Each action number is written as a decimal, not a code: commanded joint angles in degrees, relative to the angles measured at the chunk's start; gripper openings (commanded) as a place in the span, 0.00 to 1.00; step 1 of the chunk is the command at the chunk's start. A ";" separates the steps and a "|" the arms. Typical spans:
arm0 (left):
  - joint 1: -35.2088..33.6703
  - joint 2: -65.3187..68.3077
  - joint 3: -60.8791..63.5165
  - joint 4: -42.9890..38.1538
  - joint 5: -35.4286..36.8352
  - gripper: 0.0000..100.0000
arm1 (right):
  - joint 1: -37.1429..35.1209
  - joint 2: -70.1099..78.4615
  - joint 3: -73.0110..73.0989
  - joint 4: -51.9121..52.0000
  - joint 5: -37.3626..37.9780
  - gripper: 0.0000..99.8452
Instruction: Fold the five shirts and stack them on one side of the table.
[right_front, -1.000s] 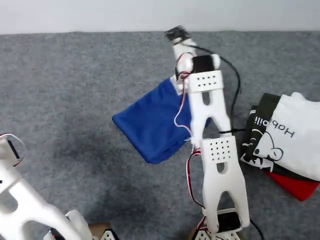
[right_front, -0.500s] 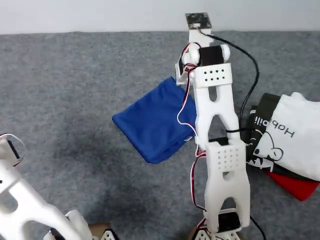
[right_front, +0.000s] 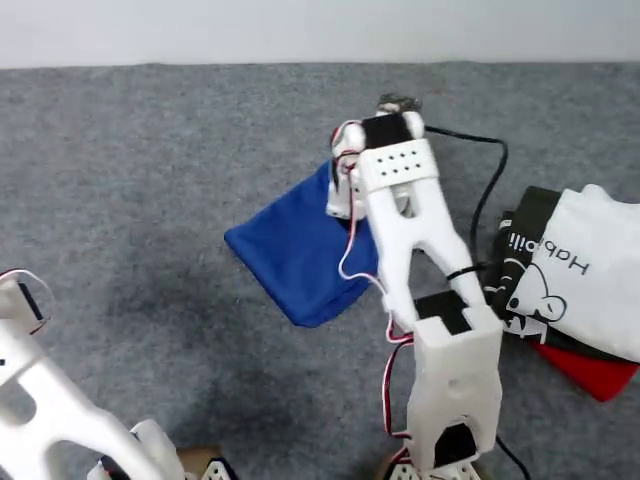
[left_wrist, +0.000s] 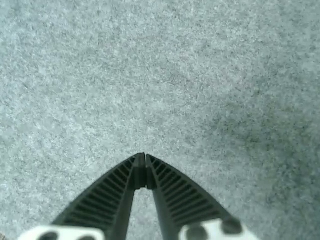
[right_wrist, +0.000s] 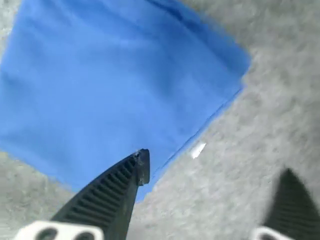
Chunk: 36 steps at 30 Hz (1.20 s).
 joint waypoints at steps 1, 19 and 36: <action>0.09 -1.58 -0.31 -1.14 0.26 0.00 | -2.59 2.07 0.09 0.48 -2.90 0.49; 0.09 -1.49 -0.22 -2.11 0.18 0.00 | -4.70 15.43 0.09 -16.84 -3.25 0.39; 0.00 -1.23 -0.22 -2.37 0.18 0.00 | -4.26 20.70 0.09 -18.24 -2.20 0.01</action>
